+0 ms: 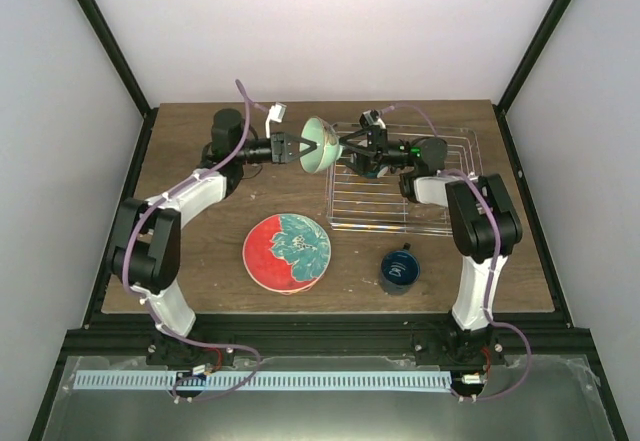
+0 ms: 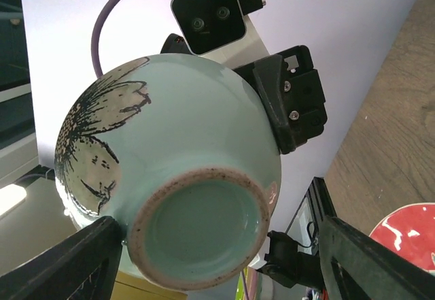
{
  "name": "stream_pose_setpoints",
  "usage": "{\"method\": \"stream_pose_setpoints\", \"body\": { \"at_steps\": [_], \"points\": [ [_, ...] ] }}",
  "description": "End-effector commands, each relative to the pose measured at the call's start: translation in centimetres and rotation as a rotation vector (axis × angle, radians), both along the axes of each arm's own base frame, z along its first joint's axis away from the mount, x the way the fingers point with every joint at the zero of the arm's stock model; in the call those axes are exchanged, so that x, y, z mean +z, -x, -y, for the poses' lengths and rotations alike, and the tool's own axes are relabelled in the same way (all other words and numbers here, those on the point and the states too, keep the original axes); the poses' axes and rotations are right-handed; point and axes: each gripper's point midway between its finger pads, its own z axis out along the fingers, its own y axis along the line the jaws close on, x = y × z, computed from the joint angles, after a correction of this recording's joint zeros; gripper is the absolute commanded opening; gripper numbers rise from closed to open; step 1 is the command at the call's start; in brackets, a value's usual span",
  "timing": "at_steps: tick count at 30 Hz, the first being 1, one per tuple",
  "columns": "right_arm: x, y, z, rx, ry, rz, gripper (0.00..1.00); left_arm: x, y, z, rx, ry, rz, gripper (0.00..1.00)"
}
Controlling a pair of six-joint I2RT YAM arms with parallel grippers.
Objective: Load the mixed dishes into the dish rack
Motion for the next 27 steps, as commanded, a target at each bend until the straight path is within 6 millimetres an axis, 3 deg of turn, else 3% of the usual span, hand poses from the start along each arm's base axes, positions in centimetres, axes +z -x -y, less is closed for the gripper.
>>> {"method": "stream_pose_setpoints", "body": {
  "at_steps": [1,11,19,27],
  "points": [
    [2.3,1.8,-0.4,0.022,-0.084,0.252,0.79,2.0,0.2,0.5,-0.036,0.036,0.091,0.0],
    [3.0,1.4,-1.4,0.044,-0.122,0.24,0.79,1.2,-0.4,0.6,-0.02,0.043,0.089,0.0],
    [3.6,2.0,-1.3,0.05,-0.123,0.235,0.79,1.6,-1.2,0.8,-0.01,0.065,0.101,0.0],
    [3.0,2.2,-0.9,0.044,-0.11,0.219,0.78,2.7,-1.6,0.9,-0.013,0.076,0.125,0.0]
  ]
}}
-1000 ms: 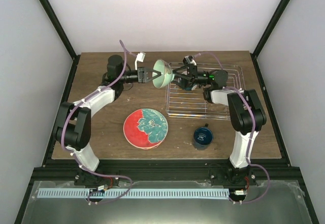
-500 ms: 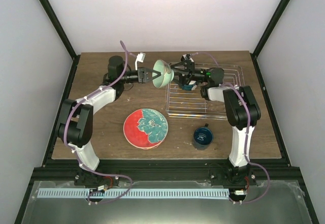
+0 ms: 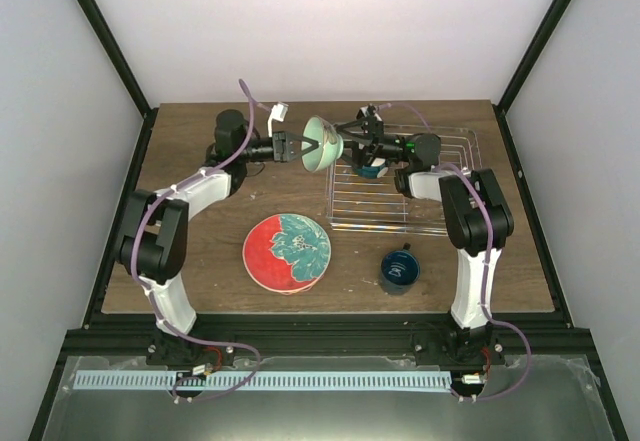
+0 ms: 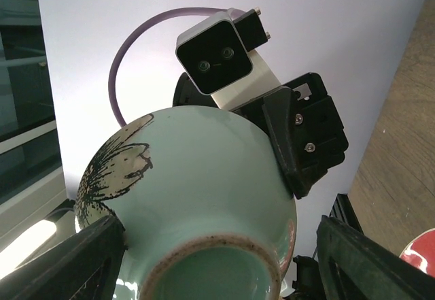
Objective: Load the mixed dishes into the dish rack
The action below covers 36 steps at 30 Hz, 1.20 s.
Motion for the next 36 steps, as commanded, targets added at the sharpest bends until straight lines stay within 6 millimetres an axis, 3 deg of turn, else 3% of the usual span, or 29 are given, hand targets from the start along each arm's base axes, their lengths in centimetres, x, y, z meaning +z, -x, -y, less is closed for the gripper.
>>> {"method": "stream_pose_setpoints", "body": {
  "at_steps": [1,10,20,36],
  "points": [
    [3.1,5.0,0.0,0.055,-0.069,0.347,0.78,3.8,-0.4,0.6,0.001,0.05,0.126,0.0],
    [3.4,5.5,0.2,0.059,-0.066,0.353,0.78,3.1,-1.5,0.0,0.033,0.07,0.119,0.0],
    [2.7,5.9,0.2,0.057,-0.06,0.331,0.78,3.8,-2.4,0.0,0.036,0.079,0.14,0.0],
    [2.4,4.2,-0.2,0.041,-0.075,0.342,0.78,3.5,-1.8,0.1,0.018,0.092,0.115,0.0]
  ]
}}
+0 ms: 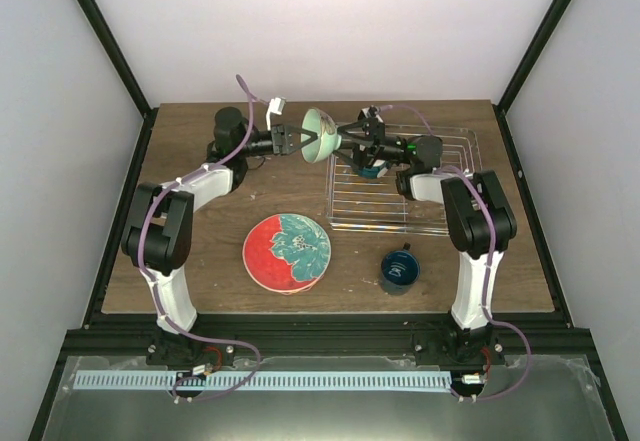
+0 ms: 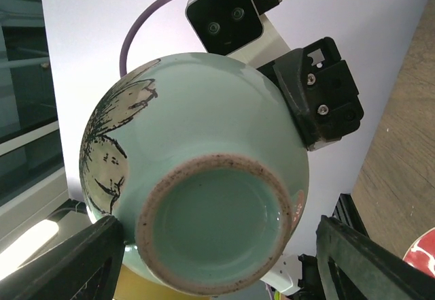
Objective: Load the mixed dishes into the dish rack
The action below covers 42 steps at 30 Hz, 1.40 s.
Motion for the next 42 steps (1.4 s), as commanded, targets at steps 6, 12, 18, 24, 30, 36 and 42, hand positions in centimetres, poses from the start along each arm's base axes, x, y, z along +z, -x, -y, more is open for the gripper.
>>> {"method": "stream_pose_setpoints", "body": {
  "at_steps": [6,12,18,24,30,36,42],
  "points": [
    [2.6,3.3,-0.6,0.051,-0.073,0.369,0.77,2.7,0.6,0.4,0.003,0.049,0.095,0.0],
    [2.6,2.9,-0.7,0.049,-0.08,0.364,0.72,2.1,0.7,0.7,-0.005,0.052,0.08,0.0],
    [3.3,3.1,-0.7,0.051,-0.089,0.366,0.72,1.5,0.2,0.9,-0.007,0.065,0.065,0.0],
    [3.4,3.5,-0.8,0.052,-0.094,0.357,0.72,1.5,-0.1,1.1,-0.011,0.081,0.069,0.0],
    [3.8,3.9,-0.7,0.052,-0.097,0.359,0.71,1.3,-0.2,1.3,-0.015,0.087,0.065,0.0],
    [3.5,4.2,-0.6,0.059,-0.087,0.351,0.65,1.2,-0.4,1.3,-0.017,0.087,0.064,0.0],
    [3.4,4.0,-0.6,0.06,-0.086,0.345,0.59,1.1,-0.6,1.4,-0.016,0.083,0.065,0.0]
  ]
}}
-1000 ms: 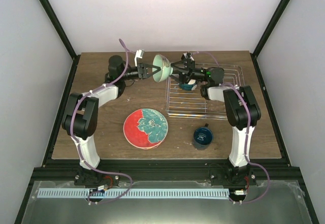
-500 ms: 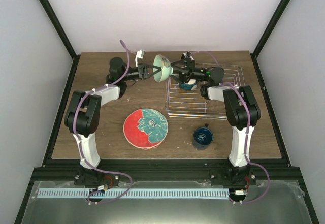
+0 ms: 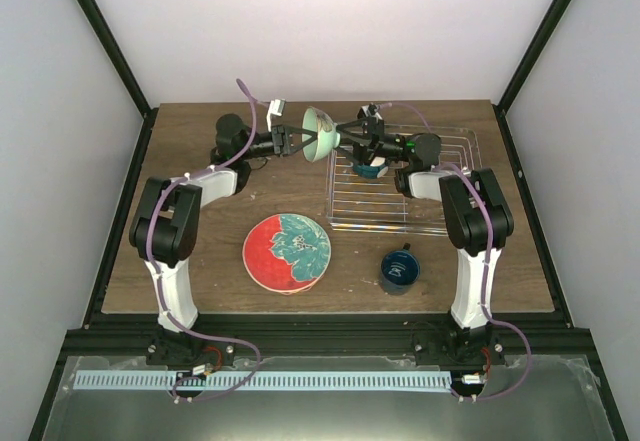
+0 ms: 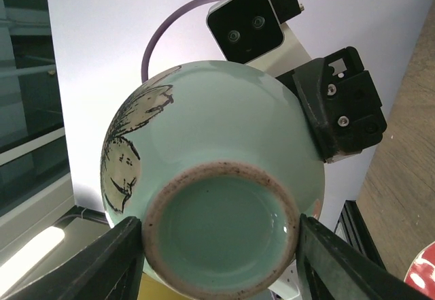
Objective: Load the mixed dishes into the dish rack
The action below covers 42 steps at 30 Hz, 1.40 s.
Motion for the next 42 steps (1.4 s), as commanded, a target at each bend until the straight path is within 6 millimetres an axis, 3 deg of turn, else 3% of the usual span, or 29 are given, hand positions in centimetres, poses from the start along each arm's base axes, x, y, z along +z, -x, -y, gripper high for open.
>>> {"method": "stream_pose_setpoints", "body": {
  "at_steps": [1,12,21,31,42],
  "points": [
    [3.3,5.1,-0.5,0.068,-0.069,0.357,0.59,1.8,0.2,1.2,-0.011,0.023,0.085,0.0],
    [2.7,4.6,-0.7,0.078,-0.059,0.356,0.55,1.2,0.3,1.5,-0.029,0.013,0.076,0.0],
    [1.5,4.1,-0.7,0.082,-0.039,0.34,0.51,0.2,0.5,1.6,-0.041,0.0,0.057,0.25],
    [0.9,3.3,0.2,0.058,-0.026,0.336,0.48,-0.1,0.7,1.5,-0.047,-0.016,0.056,0.29],
    [0.3,1.9,3.1,-0.009,0.007,0.337,0.46,-0.4,0.6,0.2,-0.021,-0.034,0.052,0.39]
  ]
}}
